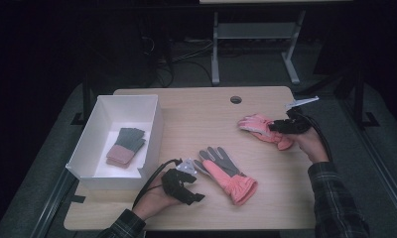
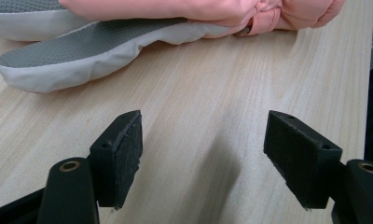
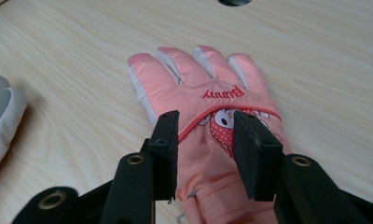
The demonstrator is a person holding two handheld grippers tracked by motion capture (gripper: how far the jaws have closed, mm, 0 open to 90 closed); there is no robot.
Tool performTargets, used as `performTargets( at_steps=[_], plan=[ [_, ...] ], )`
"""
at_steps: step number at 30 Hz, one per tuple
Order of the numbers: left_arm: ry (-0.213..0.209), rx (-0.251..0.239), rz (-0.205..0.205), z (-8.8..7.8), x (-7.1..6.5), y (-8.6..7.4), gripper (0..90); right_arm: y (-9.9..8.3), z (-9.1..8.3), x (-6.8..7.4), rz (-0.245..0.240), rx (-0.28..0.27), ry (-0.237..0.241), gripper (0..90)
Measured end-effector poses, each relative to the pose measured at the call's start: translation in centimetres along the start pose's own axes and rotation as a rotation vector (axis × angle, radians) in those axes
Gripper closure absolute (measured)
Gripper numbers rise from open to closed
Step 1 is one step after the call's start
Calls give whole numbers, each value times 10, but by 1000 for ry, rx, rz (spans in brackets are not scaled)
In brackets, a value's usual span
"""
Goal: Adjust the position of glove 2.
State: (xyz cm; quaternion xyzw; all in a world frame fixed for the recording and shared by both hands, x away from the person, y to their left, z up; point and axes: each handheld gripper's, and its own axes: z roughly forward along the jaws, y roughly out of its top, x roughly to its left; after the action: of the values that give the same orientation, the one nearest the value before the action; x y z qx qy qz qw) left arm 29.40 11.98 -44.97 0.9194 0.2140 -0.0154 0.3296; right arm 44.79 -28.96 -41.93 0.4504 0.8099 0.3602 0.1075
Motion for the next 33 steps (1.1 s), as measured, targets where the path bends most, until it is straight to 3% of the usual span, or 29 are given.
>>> performTargets(
  at_steps=[2, 6, 12, 17, 21, 26, 31, 33],
  plan=[
    [0, 3, 2, 0, 0, 0, 279, -1, 4, -2, -18, 24, -6, 616],
    [1, 3, 7, 1, -1, 0, 279, -4, 12, -6, -9, 57, 2, 626],
    [-5, 15, 8, 2, -1, 0, 279, -6, 25, -1, -43, 106, -18, 645],
    [-4, 25, 13, 2, 0, 0, 279, -7, 32, 5, -86, 137, -60, 732],
    [-2, 25, 13, 2, 0, 0, 279, -6, 35, 5, -70, 145, -59, 861],
    [1, 15, 5, 1, 1, 0, 279, -10, 34, 4, -40, 111, -67, 900],
    [2, -9, 3, 0, 1, 0, 279, -16, 22, 0, 31, 19, -44, 900],
    [3, -11, 3, 0, 1, 0, 279, -14, 16, 1, 37, -1, -48, 900]
  ],
)
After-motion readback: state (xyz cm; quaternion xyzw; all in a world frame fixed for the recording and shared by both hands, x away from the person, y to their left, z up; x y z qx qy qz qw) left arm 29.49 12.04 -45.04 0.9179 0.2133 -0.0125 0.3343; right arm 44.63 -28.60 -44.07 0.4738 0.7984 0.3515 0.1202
